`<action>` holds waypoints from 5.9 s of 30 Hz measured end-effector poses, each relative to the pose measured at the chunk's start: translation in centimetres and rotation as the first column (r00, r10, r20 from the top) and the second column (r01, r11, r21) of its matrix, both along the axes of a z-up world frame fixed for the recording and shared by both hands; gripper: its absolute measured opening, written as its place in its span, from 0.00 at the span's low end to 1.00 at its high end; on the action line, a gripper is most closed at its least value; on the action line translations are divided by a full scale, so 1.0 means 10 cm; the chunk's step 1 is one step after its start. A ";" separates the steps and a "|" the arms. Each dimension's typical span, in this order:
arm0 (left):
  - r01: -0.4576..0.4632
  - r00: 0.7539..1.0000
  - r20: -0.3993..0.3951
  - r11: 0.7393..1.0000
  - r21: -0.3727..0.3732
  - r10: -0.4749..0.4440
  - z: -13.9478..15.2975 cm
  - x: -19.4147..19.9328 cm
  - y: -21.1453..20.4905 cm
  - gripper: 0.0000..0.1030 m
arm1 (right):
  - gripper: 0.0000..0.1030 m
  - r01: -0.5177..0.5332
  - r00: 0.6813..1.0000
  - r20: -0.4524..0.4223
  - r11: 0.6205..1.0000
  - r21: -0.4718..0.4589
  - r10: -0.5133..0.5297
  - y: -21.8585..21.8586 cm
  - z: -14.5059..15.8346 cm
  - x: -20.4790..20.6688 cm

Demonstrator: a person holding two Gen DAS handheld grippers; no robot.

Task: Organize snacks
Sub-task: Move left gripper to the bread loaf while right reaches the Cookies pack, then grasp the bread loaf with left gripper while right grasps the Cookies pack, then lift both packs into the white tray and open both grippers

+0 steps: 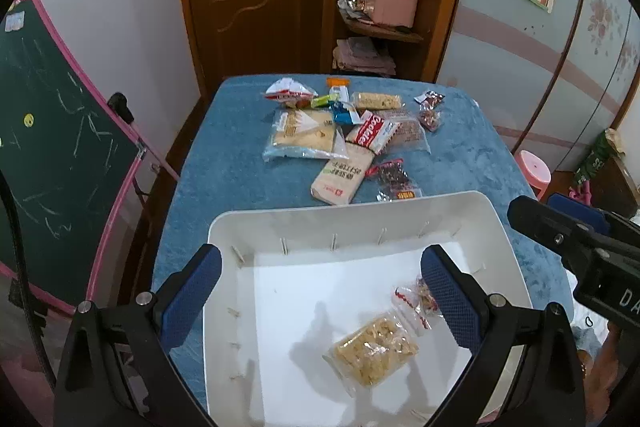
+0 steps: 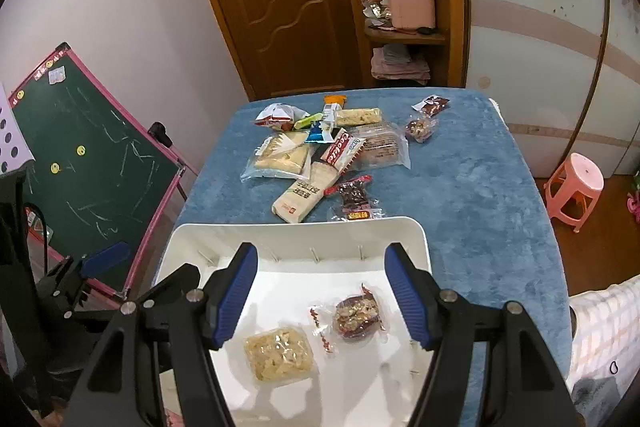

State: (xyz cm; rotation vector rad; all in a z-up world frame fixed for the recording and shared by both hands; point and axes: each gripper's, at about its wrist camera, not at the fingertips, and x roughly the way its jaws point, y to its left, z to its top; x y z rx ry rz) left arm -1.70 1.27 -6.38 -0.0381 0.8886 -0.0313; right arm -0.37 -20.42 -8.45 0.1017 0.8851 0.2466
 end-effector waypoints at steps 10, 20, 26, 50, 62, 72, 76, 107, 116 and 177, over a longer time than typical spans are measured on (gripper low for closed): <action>0.018 0.996 0.084 0.994 0.106 -0.027 0.28 0.19 -0.04 0.97 | 0.65 -0.032 0.993 0.112 0.999 -0.043 0.036 0.07 0.46 0.17; 0.004 0.996 0.089 0.996 0.085 -0.011 0.79 0.68 0.16 0.97 | 0.65 -0.037 0.970 0.238 0.996 -0.085 0.056 0.06 1.21 0.52; -0.028 0.989 0.149 0.990 0.140 0.007 1.26 1.02 0.28 0.97 | 0.65 -0.032 0.958 0.280 0.993 -0.115 0.063 0.07 1.59 0.78; -0.063 0.937 -0.345 0.997 -0.032 0.048 -0.90 3.11 0.45 0.96 | 0.54 0.021 0.934 -0.357 0.998 0.059 0.002 -0.03 -0.90 2.81; -0.029 0.904 -0.427 0.997 -0.075 -0.006 -1.49 3.31 0.32 0.96 | 0.49 0.027 0.903 -0.430 0.997 0.075 0.008 0.12 -1.46 3.05; -0.047 0.890 -0.455 0.993 -0.106 -0.006 -1.69 3.39 0.19 0.98 | 0.17 -0.015 0.897 -0.436 0.992 0.129 0.070 0.17 -1.51 2.97; -0.063 0.886 -0.464 0.992 -0.111 0.005 -1.73 3.43 0.13 0.99 | 0.15 -0.009 0.918 -0.393 0.994 0.109 0.052 0.09 -1.37 2.80; 0.047 0.996 -0.082 0.996 0.079 -0.041 0.10 2.16 -0.68 0.86 | 0.14 -0.041 0.994 -0.086 0.974 0.222 0.062 -0.31 0.08 1.42; 0.091 0.995 0.039 0.996 0.010 -0.092 0.72 0.82 -0.54 0.87 | 0.15 -0.118 0.990 0.096 0.977 0.176 0.102 -0.33 0.64 0.50; 0.015 0.996 -0.091 1.000 -0.010 -0.015 -0.24 -0.11 -0.54 1.00 | 0.61 -0.043 0.999 -0.007 0.995 -0.093 0.043 -0.08 -0.23 -0.36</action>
